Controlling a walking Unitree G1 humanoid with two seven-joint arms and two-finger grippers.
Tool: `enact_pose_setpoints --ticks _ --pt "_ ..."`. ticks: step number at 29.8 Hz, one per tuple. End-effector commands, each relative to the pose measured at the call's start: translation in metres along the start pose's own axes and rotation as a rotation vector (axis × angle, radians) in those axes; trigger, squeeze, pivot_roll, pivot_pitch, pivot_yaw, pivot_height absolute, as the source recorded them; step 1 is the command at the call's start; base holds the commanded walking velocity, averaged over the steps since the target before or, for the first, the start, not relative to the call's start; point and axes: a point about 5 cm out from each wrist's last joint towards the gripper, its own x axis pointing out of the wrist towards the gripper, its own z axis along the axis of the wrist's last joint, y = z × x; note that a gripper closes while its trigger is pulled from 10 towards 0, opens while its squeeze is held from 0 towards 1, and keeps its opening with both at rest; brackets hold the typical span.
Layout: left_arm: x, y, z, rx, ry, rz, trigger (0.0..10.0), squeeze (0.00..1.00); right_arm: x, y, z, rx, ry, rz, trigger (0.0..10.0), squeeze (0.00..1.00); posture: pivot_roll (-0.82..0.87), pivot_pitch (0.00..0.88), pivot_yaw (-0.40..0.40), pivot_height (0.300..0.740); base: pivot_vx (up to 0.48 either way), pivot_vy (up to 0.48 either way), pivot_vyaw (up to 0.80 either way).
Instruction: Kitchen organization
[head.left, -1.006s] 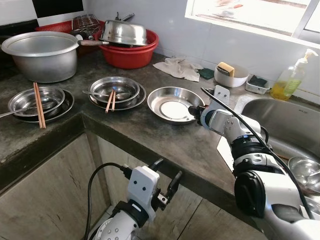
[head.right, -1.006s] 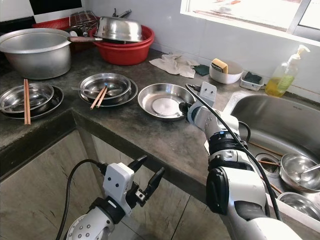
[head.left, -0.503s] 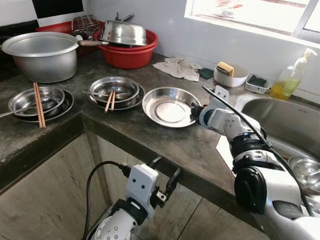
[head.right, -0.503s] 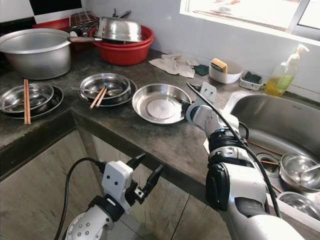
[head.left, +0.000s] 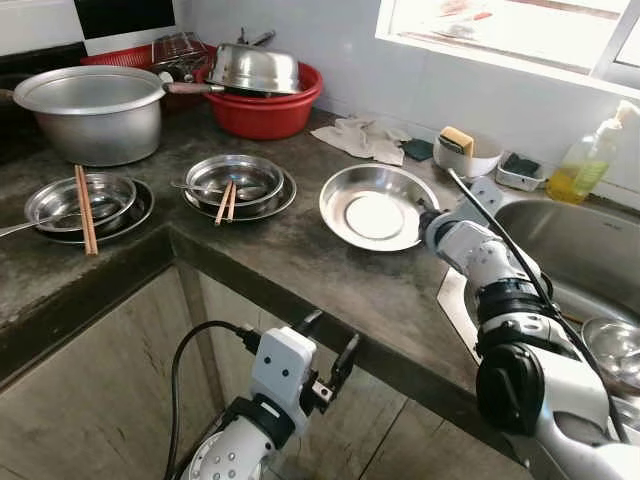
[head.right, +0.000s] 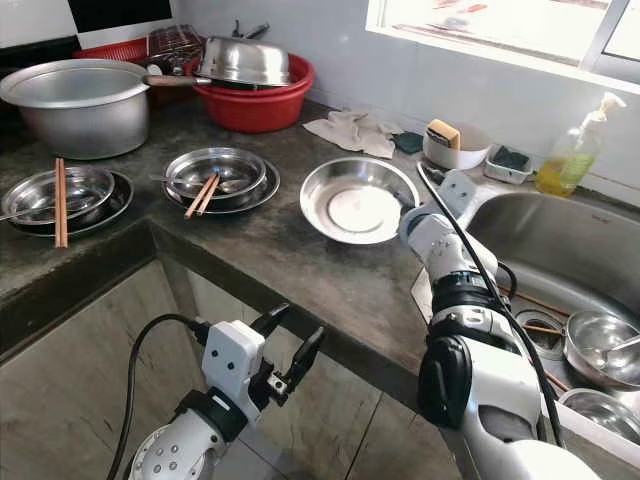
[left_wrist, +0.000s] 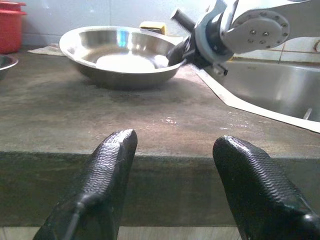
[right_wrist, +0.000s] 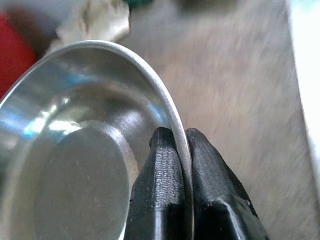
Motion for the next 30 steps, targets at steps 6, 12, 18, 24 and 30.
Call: enact_pose_setpoints --ticks 6,12,18,24,30 --pt "0.004 0.004 0.003 0.026 -0.017 0.002 10.0 0.0 -0.043 0.041 0.03 -0.204 -0.417 0.226 0.0 0.0 0.06 0.012 -0.093 0.74 0.0 0.0 0.0" --pt "0.008 0.016 0.011 0.032 -0.046 0.081 10.0 0.0 -0.084 0.04 0.018 -0.543 -0.607 0.251 0.0 0.0 0.05 0.012 -0.081 0.74 0.0 0.0 0.0" --pt "0.012 0.023 0.016 0.029 -0.066 0.115 10.0 0.0 -0.109 0.027 0.008 -0.658 -0.679 0.189 0.0 0.0 0.04 0.011 -0.064 0.74 0.0 0.0 0.0" --pt "0.016 0.03 0.019 -0.026 -0.074 0.146 10.0 0.0 -0.133 0.02 -0.001 -0.753 -0.748 0.172 0.0 0.0 0.03 0.008 -0.048 0.74 0.0 0.0 0.0" --pt "0.018 0.032 0.02 -0.019 -0.077 0.131 10.0 0.0 -0.141 0.009 -0.019 -0.751 -0.687 0.177 0.0 0.0 0.03 0.001 -0.036 0.74 0.0 0.0 0.0"
